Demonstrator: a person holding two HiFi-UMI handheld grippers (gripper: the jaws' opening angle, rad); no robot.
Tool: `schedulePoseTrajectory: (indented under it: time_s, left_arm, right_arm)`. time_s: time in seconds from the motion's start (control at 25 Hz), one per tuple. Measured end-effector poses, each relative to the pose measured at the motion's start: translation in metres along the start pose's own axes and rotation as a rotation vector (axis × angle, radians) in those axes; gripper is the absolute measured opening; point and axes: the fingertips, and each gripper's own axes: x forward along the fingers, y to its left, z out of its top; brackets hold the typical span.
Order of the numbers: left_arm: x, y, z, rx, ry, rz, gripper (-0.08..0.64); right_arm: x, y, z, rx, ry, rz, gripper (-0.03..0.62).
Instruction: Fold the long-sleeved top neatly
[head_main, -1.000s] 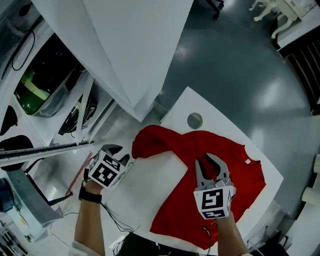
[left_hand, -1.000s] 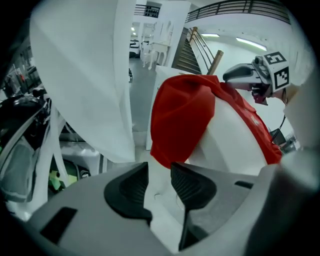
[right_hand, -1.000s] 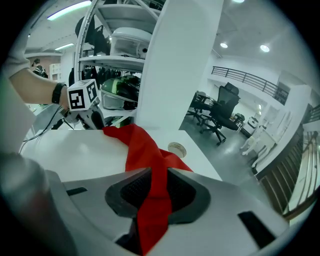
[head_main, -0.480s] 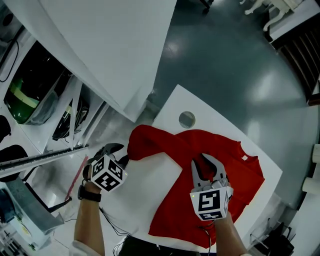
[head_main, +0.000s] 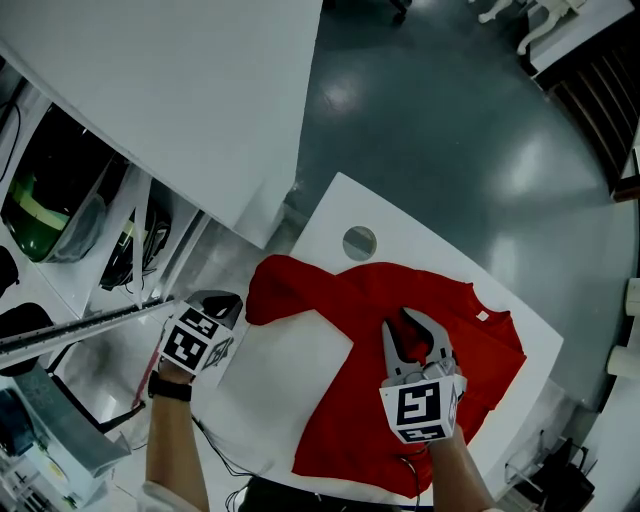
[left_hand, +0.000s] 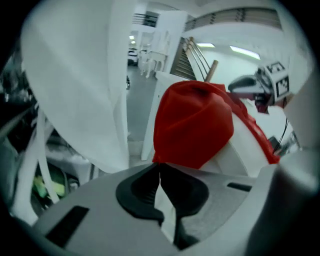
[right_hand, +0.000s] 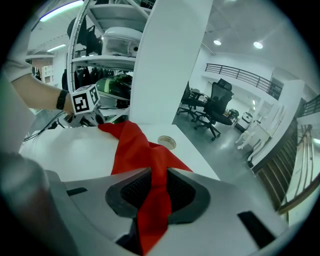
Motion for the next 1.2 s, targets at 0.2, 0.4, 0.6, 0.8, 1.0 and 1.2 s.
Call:
schedulePoseTrajectory:
  time_s: [0.2, 0.4, 0.6, 0.8, 1.0, 1.2]
  left_arm:
    - [0.000, -0.002, -0.024, -0.116, 0.016, -0.090, 0.123]
    - [-0.008, -0.005, -0.017, -0.299, -0.071, -0.195, 0.156]
    - [-0.027, -0.009, 0.009, -0.349, -0.180, -0.270, 0.179]
    - [-0.040, -0.016, 0.038, -0.435, -0.289, -0.385, 0.178]
    - [-0.039, -0.028, 0.050, -0.354, -0.256, -0.429, 0.107]
    - [-0.042, -0.038, 0.053, -0.307, -0.237, -0.460, 0.009]
  right_arm:
    - [0.004, -0.003, -0.004, -0.002, 0.005, 0.006, 0.104]
    - [0.008, 0.003, 0.000, -0.021, 0.009, 0.015, 0.103]
    - [0.011, 0.006, 0.011, -0.028, -0.015, 0.031, 0.103]
    - [0.009, 0.003, 0.012, -0.027, -0.008, 0.023, 0.103]
    - [0.008, 0.004, 0.011, -0.020, -0.012, 0.024, 0.101]
    - [0.006, 0.003, 0.009, -0.008, -0.020, 0.023, 0.101]
